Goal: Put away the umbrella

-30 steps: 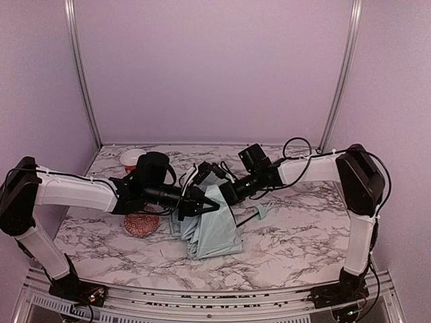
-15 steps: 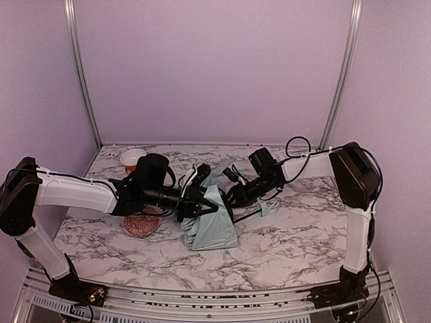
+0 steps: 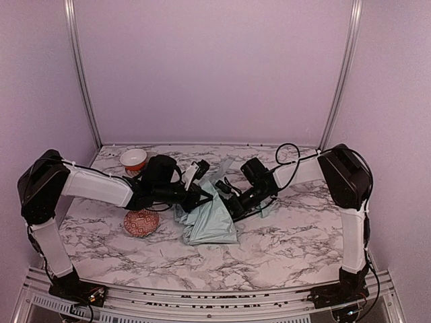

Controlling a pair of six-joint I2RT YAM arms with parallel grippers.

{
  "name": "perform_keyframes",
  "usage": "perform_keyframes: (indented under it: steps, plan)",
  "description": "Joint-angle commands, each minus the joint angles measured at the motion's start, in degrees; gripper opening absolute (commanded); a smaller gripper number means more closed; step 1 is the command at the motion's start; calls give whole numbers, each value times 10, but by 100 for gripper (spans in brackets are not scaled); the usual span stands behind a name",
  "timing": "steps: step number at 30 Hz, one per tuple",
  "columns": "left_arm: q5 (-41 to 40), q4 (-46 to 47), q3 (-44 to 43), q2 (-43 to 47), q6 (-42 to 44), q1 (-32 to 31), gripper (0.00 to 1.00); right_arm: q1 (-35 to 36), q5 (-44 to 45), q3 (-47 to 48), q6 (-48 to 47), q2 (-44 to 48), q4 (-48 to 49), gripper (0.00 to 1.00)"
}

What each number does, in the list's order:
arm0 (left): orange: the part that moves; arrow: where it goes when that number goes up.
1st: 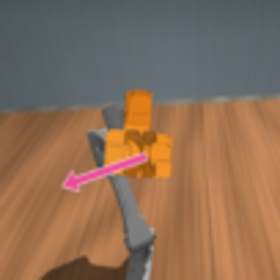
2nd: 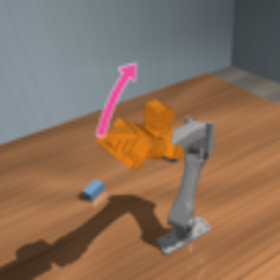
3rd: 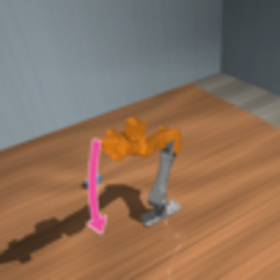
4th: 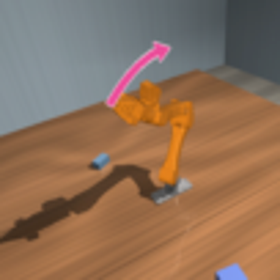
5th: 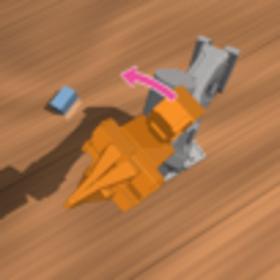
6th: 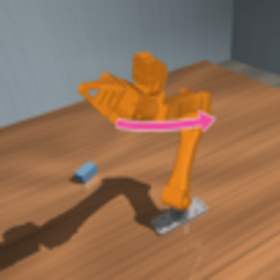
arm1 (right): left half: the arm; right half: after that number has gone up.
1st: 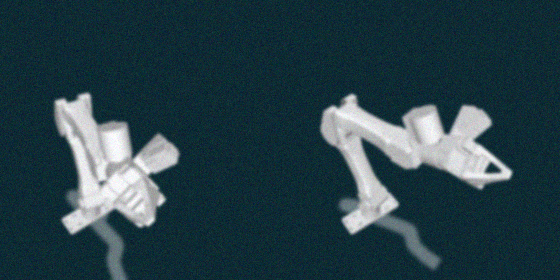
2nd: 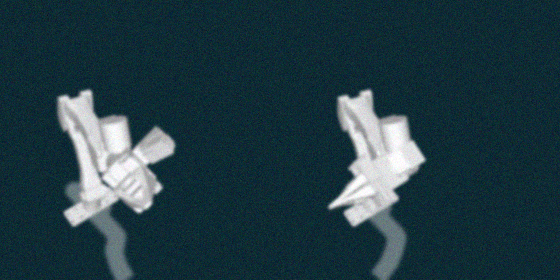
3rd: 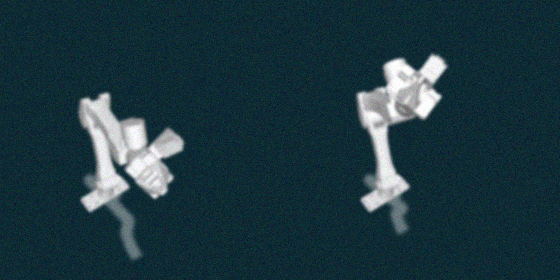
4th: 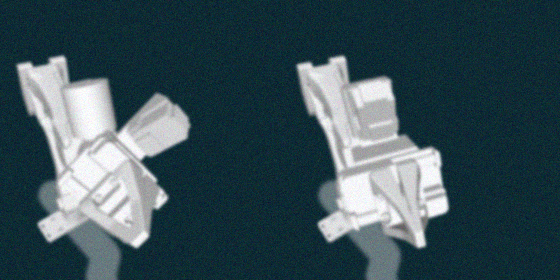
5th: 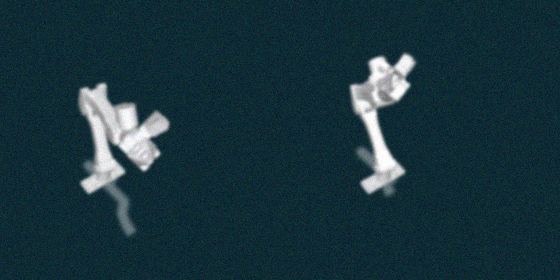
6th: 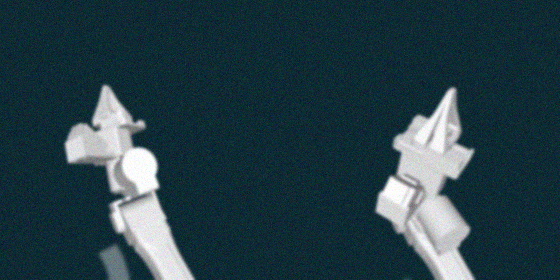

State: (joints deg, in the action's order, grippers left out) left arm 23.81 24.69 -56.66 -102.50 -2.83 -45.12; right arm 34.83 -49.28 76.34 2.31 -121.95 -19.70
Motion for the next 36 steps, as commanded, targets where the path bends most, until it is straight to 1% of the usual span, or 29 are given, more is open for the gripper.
perform_keyframes:
  steps: [1, 5, 11, 16, 17, 19, 21, 23, 27, 28, 30, 32, 36]
  plan:
    - [-50, -15, -10, -42, -13, 1, 0, -4, -32, -7, 18, -3, 33, 20]
    - [-57, -26, -9, -83, -11, 7, 0, -14, -36, -27, 35, 14, 54, 19]
    - [-39, -30, -4, -122, -9, 8, 0, -34, -22, -71, 54, 76, 69, 20]
    - [-32, -31, -1, -139, -9, 8, 0, -59, 59, -97, 45, 164, 45, 26]
    - [-32, -31, 0, -142, -8, 8, 0, -58, 91, -99, 36, 183, 39, 27]
    - [-32, -32, -1, -148, -5, 8, 0, -48, 125, -101, 8, 216, 36, 31]
    - [-33, -34, -1, -154, -2, 8, 0, -15, 172, -110, -47, 249, 41, 37]
    - [-31, -35, -1, -159, -1, 8, 0, 48, 228, -134, -127, 286, 58, 44]
    - [-26, -35, 5, -161, 5, 9, 0, 159, 310, -203, -316, 344, 139, 59]
    - [-25, -35, 6, -159, 9, 9, 0, 182, 326, -219, -385, 353, 152, 63]
    - [-26, -37, 7, -158, 15, 9, 0, 222, 377, -240, -471, 350, 173, 69]
    - [-26, -40, 7, -158, 21, 9, 0, 246, 426, -244, -524, 332, 181, 73]
    - [-24, -44, 5, -160, 27, 9, 0, 254, 502, -222, -556, 283, 193, 76]
